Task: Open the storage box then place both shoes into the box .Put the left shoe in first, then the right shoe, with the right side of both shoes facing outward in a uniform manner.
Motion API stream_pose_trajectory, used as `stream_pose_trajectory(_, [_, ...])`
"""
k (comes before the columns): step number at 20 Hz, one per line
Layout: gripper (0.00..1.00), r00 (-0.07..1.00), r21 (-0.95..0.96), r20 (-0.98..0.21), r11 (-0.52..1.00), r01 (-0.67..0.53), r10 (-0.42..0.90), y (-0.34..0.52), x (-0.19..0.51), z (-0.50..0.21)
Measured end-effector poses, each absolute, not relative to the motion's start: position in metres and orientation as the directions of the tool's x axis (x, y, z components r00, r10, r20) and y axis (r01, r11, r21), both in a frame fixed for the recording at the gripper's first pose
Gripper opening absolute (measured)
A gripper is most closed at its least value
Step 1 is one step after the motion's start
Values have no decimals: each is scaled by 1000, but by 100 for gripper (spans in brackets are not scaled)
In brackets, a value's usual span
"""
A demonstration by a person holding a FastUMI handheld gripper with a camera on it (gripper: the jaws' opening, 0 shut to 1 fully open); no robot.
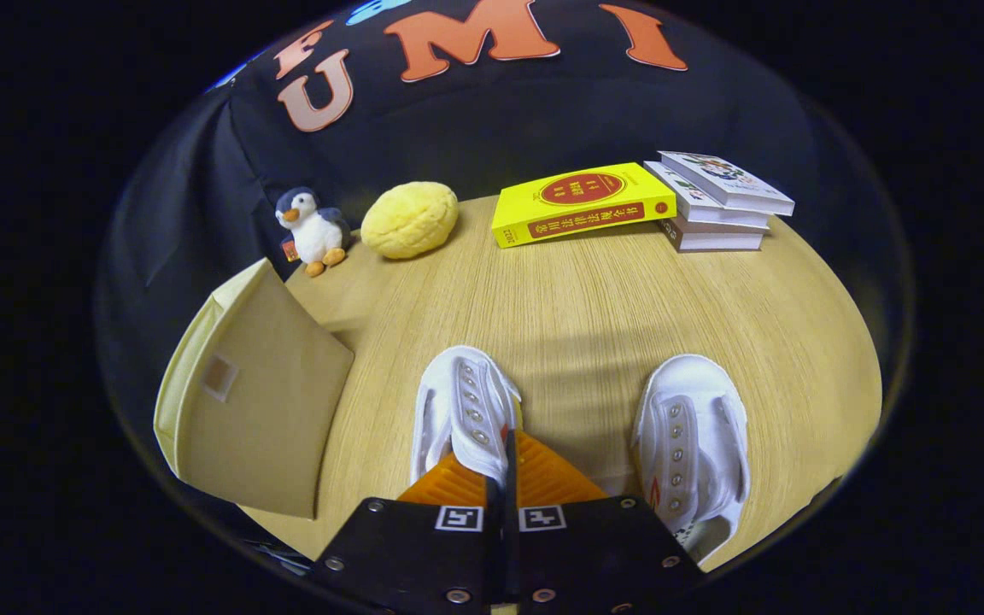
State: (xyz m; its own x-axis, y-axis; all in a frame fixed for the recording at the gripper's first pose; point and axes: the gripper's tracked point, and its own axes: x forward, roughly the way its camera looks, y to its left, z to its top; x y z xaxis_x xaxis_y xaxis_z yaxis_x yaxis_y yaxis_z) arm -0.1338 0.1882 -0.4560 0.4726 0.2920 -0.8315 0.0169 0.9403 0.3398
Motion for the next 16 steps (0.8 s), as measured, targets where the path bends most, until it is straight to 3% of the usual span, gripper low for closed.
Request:
stream_pose_trajectory(6, [1,508,415,-789,910,26,345,206,-119,-417])
stream_pose_trajectory(16, [1,597,557,-669,831,7,443,265,-71,-294])
